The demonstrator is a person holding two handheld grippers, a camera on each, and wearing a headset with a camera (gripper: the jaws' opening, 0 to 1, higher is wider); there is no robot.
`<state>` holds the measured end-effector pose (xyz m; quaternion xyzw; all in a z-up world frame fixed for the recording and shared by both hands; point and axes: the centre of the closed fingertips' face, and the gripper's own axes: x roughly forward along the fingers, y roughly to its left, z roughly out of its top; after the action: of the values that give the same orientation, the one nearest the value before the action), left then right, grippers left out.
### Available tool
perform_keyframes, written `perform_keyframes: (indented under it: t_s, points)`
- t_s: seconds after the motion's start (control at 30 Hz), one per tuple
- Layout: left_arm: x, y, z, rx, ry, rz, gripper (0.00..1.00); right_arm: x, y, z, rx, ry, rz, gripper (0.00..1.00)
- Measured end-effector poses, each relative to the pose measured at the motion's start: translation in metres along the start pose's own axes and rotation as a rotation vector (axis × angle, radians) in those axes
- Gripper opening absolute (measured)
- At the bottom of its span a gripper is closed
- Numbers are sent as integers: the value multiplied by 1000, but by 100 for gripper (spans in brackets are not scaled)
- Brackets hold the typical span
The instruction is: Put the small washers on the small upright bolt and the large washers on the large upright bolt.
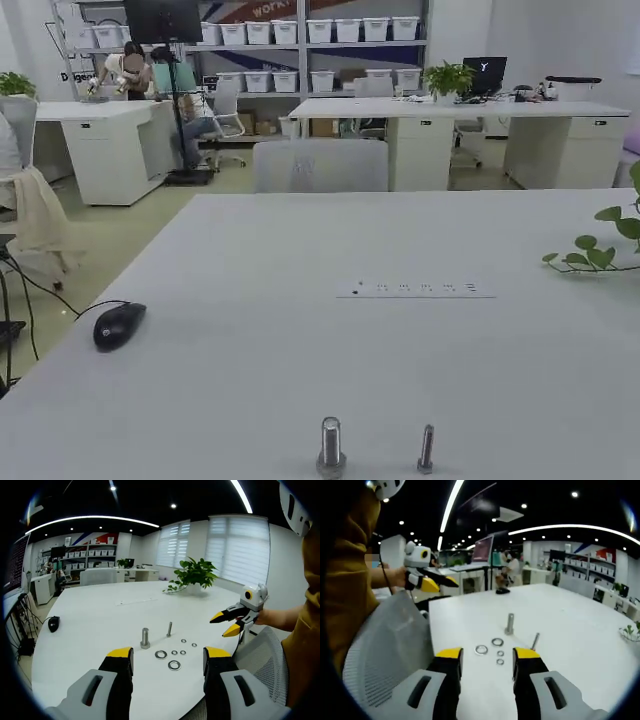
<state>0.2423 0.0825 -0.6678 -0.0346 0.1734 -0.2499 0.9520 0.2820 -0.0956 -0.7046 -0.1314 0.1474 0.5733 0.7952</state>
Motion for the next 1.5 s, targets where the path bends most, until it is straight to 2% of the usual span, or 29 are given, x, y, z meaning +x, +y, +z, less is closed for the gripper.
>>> perform_keyframes:
  t_s: [0.4,0.57,0.93,1.2,1.33,1.5]
  points:
    - [-6,3,-4,9,-5,13,56,-5,1,-4,-15,1,0,39]
    - [-7,-7,-1,12,-7,13,56,-9,3,-8,-16,5,-1,39]
    - [-5,-18,3,22,-3,3,56,-13,5,-13,-12,5,-4,39]
    - [-4,-20,9,19,-25,-1,56,-12,4,-13,-24,15,-4,39]
    - [-2,-20,6,21,-5,-7,56,-12,1,-10,-27,10,-7,39]
    - [0,-21,8,27,-6,-11,56,-11,0,-12,-25,18,-6,39]
